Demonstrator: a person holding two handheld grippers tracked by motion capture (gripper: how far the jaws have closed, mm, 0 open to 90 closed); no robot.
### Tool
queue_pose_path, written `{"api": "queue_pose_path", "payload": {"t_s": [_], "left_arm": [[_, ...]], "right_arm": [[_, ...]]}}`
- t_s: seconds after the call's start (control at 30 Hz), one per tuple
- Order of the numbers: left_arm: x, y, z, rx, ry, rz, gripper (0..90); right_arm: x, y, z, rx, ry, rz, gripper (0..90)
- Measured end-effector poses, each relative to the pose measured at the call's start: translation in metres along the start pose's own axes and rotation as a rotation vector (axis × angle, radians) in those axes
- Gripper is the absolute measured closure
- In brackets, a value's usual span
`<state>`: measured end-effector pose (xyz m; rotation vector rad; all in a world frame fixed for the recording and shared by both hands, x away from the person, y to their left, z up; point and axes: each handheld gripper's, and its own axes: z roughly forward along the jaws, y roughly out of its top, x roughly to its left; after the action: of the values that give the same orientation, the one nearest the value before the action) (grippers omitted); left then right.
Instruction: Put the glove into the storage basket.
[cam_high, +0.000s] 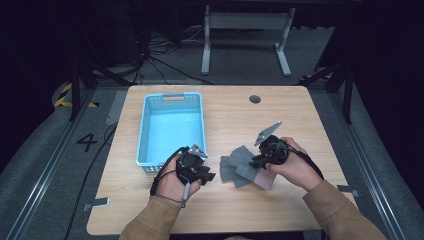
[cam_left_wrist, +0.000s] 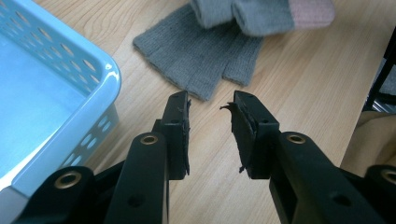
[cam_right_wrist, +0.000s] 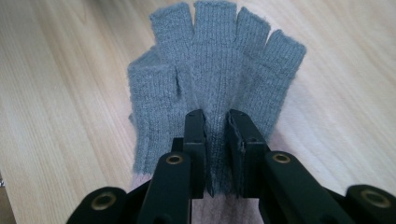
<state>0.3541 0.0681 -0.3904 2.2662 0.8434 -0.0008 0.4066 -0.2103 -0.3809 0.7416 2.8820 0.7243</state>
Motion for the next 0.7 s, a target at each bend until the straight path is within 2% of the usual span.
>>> {"api": "queue_pose_path", "payload": {"t_s": [0.3, 0.5, 0.57, 0.7], "left_arm": [[-0.003, 0.001, 0.008, 0.024, -0.002, 0.016, 68.1], [-0.003, -0.001, 0.014, 0.039, -0.002, 0.022, 68.3], [-0.002, -0.003, 0.014, 0.041, -0.002, 0.014, 68.3], [0.0, -0.006, 0.015, 0.052, 0.007, 0.004, 68.5]], "right_arm": [[0.014, -0.003, 0.018, 0.03, 0.036, -0.054, 78.7], [0.018, -0.005, 0.027, 0.04, 0.032, -0.067, 77.0], [0.019, -0.007, 0.031, 0.037, 0.019, -0.055, 73.0], [0.02, -0.013, 0.028, -0.009, 0.016, -0.028, 61.0]]}}
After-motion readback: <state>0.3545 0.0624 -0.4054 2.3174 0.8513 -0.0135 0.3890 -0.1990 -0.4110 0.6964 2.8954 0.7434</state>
